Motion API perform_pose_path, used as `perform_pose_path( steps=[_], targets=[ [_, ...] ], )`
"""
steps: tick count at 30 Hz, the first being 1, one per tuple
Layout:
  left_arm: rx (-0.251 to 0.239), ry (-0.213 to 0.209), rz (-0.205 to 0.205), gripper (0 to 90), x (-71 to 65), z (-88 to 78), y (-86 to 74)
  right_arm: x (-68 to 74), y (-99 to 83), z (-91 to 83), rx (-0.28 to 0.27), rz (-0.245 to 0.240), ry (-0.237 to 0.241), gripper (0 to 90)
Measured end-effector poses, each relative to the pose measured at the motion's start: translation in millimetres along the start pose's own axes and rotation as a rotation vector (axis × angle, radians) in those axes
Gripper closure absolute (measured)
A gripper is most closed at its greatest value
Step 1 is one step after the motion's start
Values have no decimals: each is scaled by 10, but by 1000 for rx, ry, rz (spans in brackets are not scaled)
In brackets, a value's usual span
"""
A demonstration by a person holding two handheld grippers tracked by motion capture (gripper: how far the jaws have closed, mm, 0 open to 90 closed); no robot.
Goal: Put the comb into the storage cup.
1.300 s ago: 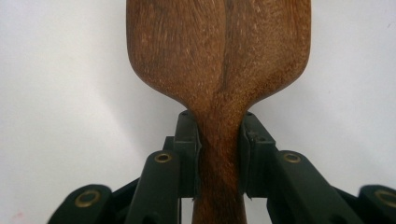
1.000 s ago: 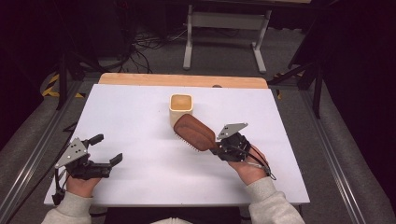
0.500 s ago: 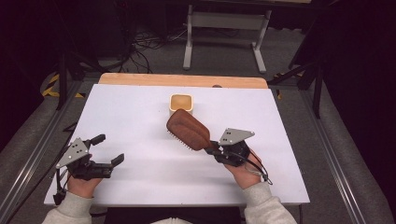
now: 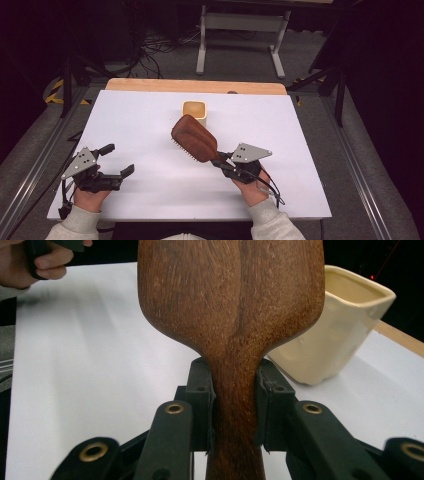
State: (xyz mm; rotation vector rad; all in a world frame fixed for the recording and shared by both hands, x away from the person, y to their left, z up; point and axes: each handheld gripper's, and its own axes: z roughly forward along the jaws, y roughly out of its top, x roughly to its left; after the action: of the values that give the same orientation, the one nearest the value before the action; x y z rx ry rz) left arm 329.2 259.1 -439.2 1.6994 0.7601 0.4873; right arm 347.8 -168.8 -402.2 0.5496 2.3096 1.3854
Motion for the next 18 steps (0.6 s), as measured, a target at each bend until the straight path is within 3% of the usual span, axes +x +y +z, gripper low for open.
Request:
perform_pose_path(
  steps=[7,12,18],
  targets=[
    [17,-23,8,12,-61,62,54,77,-1,68,-39,-45,14,719],
    [25,-41,15,13,-118,122,102,118,0,117,-54,-48,11,719],
    [41,-50,-26,13,-121,169,175,190,-39,149,-65,-58,-14,719]
  ],
)
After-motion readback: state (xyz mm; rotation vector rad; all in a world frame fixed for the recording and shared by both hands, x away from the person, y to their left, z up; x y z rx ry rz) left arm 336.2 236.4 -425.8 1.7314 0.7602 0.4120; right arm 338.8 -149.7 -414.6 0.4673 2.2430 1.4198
